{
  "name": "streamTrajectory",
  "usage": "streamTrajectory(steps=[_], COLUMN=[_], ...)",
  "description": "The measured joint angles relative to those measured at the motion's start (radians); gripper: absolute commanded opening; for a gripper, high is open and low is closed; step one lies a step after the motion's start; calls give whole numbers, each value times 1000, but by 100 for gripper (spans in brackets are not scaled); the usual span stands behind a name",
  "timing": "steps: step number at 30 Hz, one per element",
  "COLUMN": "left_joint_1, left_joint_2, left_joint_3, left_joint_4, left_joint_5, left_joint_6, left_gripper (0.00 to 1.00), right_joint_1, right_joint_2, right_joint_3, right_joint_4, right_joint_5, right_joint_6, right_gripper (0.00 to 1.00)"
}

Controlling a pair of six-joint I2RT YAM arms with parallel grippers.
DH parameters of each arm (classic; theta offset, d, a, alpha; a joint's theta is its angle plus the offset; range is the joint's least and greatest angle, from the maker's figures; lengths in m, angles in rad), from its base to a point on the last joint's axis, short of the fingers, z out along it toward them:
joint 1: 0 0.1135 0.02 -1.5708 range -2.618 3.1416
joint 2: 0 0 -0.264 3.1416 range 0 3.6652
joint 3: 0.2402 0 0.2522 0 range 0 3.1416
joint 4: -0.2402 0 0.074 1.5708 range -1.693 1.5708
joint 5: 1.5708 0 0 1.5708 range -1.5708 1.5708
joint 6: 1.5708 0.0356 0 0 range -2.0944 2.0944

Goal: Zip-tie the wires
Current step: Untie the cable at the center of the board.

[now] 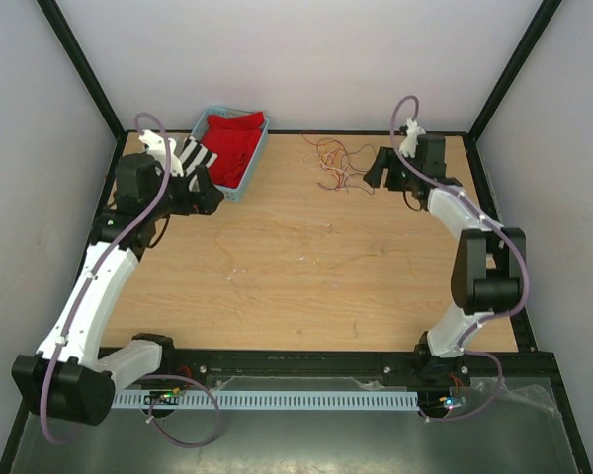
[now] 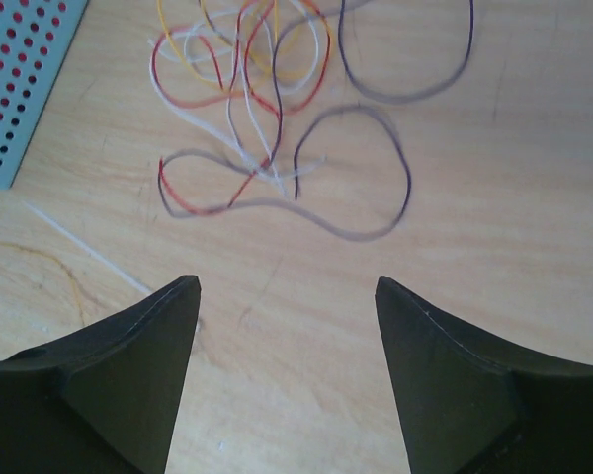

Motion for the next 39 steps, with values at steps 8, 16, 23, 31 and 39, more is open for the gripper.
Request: streamTrajectory(steps=[8,16,23,31,39], left_joint_1=[0,0,0,0,0], left_joint_2=[-67,-48,-28,-17,-2], left_joint_3=[-2,-8,-17,-17,-17], left_joint_4=[30,36,44,56,67], left_joint_5=[77,95,104,121,131], left_joint_6=[-11,-12,-12,-12,-14], left_gripper=[99,99,99,99,99], right_joint_1=[13,14,33,83,90], right_joint_2=[233,318,370,421,446], right_joint_3=[208,224,285,328,331], right_joint_4=[-16,-64,-80,-102,-126], right_joint_5=[-4,-59,-58,-53,-53], right_joint_6=[-101,-201,-234,-277,-304], right_gripper=[78,78,78,74,31])
